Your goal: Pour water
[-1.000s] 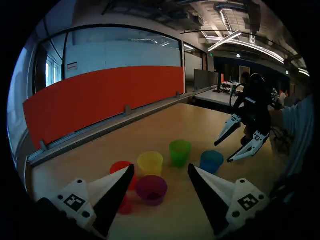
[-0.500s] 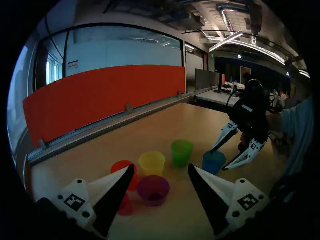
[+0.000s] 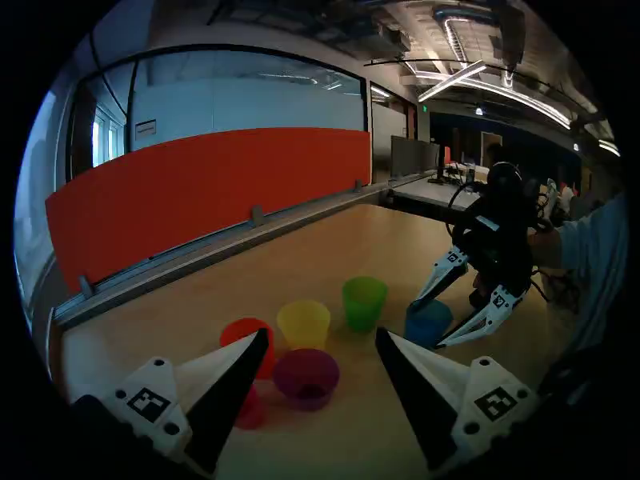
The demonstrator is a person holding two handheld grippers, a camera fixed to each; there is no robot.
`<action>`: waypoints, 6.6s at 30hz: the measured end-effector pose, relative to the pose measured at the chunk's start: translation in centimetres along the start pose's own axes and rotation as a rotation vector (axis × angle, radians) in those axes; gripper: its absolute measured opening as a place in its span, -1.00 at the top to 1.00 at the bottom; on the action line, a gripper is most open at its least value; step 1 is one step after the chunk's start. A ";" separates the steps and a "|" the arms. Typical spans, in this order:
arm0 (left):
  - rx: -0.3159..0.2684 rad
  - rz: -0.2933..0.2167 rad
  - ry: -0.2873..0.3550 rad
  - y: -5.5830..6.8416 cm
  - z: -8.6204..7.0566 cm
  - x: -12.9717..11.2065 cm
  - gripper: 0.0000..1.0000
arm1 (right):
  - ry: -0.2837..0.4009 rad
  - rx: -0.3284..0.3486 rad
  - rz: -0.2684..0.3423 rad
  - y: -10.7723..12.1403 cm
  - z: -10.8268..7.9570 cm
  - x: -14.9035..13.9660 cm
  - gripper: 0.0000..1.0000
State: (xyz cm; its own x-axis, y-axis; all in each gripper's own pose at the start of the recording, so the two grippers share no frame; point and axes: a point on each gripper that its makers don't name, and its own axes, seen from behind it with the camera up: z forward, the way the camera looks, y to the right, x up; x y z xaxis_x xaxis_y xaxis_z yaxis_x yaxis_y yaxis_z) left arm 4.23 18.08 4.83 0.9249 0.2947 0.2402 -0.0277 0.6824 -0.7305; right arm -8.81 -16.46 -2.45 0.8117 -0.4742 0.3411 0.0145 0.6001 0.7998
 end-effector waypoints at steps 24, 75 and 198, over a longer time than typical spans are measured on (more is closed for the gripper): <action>-0.014 0.009 -0.007 0.9 0.6 -0.1 -1.00 | 0.050 -0.034 0.006 0.8 -2.3 1.2 -0.82; -0.080 0.052 -0.038 4.7 3.1 -0.6 -1.00 | 0.420 -0.230 0.031 3.7 -15.0 13.3 -0.82; -0.041 -0.062 -0.091 8.9 17.9 0.2 -0.72 | 0.470 -0.350 0.099 8.7 -18.4 13.2 -0.82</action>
State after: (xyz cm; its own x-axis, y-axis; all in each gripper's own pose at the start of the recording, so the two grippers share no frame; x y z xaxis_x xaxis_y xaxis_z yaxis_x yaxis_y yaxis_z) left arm -2.61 36.21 9.86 0.8859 0.3134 0.3419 0.0461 0.6741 -0.7372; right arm 12.78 -5.72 -0.08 0.9894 -0.1169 0.0861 0.0526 0.8415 0.5378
